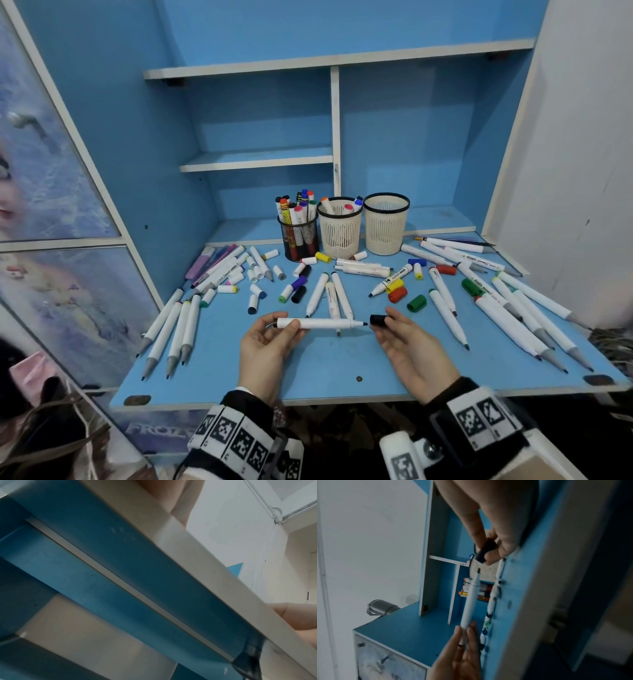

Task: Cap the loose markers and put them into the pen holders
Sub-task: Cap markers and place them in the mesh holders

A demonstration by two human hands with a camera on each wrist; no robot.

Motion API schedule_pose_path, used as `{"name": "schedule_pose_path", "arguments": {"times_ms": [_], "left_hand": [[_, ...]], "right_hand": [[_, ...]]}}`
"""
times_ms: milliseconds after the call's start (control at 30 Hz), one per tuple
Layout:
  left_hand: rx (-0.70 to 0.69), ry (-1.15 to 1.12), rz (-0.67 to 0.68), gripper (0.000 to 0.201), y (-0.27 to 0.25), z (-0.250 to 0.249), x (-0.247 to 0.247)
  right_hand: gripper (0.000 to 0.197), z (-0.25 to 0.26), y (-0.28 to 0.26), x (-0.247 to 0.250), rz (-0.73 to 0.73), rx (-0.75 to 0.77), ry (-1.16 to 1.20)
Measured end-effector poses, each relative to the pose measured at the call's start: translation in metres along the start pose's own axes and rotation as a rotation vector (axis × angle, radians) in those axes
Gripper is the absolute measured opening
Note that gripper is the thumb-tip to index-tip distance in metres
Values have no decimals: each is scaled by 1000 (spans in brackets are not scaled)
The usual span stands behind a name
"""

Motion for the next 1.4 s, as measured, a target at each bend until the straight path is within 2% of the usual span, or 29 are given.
{"name": "schedule_pose_path", "arguments": {"times_ms": [167, 433, 667, 700, 800, 833, 867, 900, 967, 1000, 1233, 1400], "left_hand": [[8, -3, -10, 19, 1, 1, 1], [44, -2, 13, 17, 2, 3, 1], [89, 132, 124, 14, -3, 4, -3], [83, 153, 131, 14, -3, 4, -3], [70, 194, 138, 14, -5, 3, -3], [65, 206, 139, 14, -6, 3, -4], [61, 216, 141, 13, -6, 3, -4], [58, 225, 141, 13, -7, 2, -5], [58, 239, 139, 14, -8, 1, -5], [59, 243, 137, 14, -8, 0, -5], [72, 281, 115, 12, -9, 0, -6], [63, 243, 68, 11, -11, -3, -8]], "right_hand": [[21, -5, -4, 1, 12, 146, -92], [16, -4, -9, 4, 43, 207, -105], [15, -5, -9, 3, 79, 251, -143], [23, -5, -9, 3, 90, 256, -148], [83, -7, -7, 6, 82, 267, -167], [91, -7, -8, 6, 78, 271, -174], [90, -7, -8, 7, 74, 277, -188], [80, -7, -8, 8, 59, 286, -213], [32, -6, -9, 8, 30, 290, -256], [14, -5, -11, 7, 15, 296, -294], [18, -2, -11, 4, -45, 330, -425], [12, -2, -13, -2, 36, 251, -400]]}}
Point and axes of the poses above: each hand's wrist, its own y-axis towards the middle knuckle, its own x-axis out of the back of the hand, z = x × y, the point moved 6 cm from there along y, towards the middle knuckle, and after that the axes turned 12 degrees about -y, right-handed, at the moved point
